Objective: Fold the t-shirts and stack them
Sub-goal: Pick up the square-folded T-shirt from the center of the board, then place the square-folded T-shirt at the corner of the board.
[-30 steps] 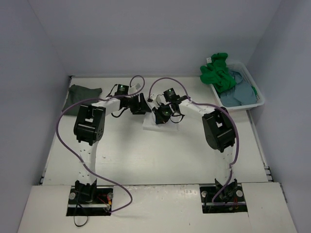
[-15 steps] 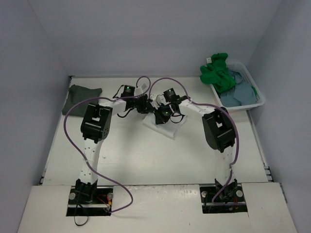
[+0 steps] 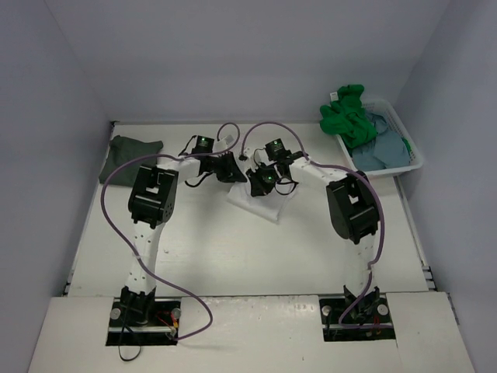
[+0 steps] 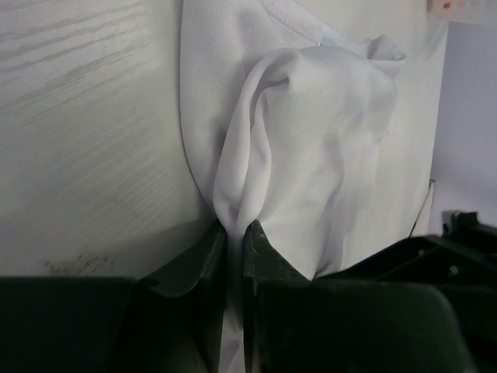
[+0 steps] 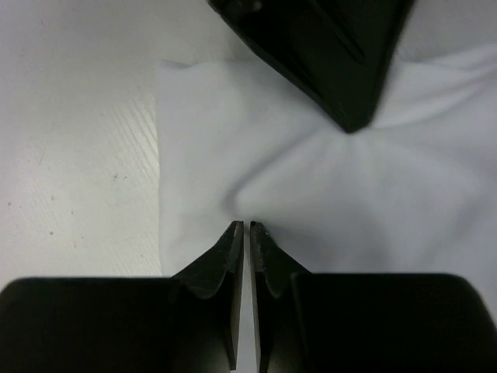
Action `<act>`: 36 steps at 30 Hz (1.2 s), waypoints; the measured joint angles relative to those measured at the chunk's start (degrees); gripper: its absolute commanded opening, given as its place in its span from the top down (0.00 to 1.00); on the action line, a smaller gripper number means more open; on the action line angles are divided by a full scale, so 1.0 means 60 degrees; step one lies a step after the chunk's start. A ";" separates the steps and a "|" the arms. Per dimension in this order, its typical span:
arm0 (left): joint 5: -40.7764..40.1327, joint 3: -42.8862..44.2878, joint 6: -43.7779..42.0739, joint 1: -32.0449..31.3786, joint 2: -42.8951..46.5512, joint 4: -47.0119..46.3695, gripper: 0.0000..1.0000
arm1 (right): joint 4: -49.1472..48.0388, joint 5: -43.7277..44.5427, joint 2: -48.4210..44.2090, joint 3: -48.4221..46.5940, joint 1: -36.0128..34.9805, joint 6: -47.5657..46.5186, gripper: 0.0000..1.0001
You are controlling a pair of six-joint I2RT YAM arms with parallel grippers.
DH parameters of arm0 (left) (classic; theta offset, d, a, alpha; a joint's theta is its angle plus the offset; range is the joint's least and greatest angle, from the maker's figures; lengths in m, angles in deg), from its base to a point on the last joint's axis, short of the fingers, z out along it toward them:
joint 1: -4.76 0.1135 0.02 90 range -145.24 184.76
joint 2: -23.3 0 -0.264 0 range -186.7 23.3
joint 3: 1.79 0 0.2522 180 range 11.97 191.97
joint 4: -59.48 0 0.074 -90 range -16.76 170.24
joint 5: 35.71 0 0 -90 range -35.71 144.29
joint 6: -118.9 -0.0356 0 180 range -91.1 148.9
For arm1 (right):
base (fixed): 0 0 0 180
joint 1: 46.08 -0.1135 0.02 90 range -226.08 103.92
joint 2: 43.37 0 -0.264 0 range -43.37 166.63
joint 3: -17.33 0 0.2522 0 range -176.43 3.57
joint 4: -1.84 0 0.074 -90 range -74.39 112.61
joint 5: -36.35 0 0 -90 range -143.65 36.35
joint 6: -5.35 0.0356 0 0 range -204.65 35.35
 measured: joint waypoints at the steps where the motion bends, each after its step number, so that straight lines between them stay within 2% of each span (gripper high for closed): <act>1: -0.0007 0.0073 -0.0171 0.0091 0.0026 0.0262 1.00 | 0.0004 -0.0018 -0.0066 0.0015 0.0073 -0.0007 0.86; 3: -0.0084 0.0204 -0.0521 0.0222 0.0102 0.0849 1.00 | 0.0062 -0.0073 -0.0240 0.0033 0.0277 0.0007 0.70; 4: -0.0160 0.0255 -0.0729 0.0328 0.0146 0.1144 1.00 | 0.0080 -0.0120 -0.0361 0.0033 0.0419 0.0015 0.66; 6: -0.0328 0.0295 -0.1075 0.0568 0.0277 0.1657 1.00 | 0.0095 -0.0211 -0.0674 0.0033 0.0798 -0.0036 0.65; 14: -0.1432 0.0299 -0.2266 0.1381 0.0965 0.3184 1.00 | 0.0127 -0.0157 -0.1956 0.0036 0.2167 -0.0160 0.69; 29: -0.3650 0.1530 -0.4543 0.1424 0.3472 0.5315 1.00 | 0.0240 -0.0182 -0.2175 0.0222 0.2029 -0.0357 0.76; 36: -0.4634 0.1461 -0.5424 0.1424 0.3778 0.5810 1.00 | 0.0244 -0.0423 -0.2175 0.0222 0.2025 -0.0357 0.79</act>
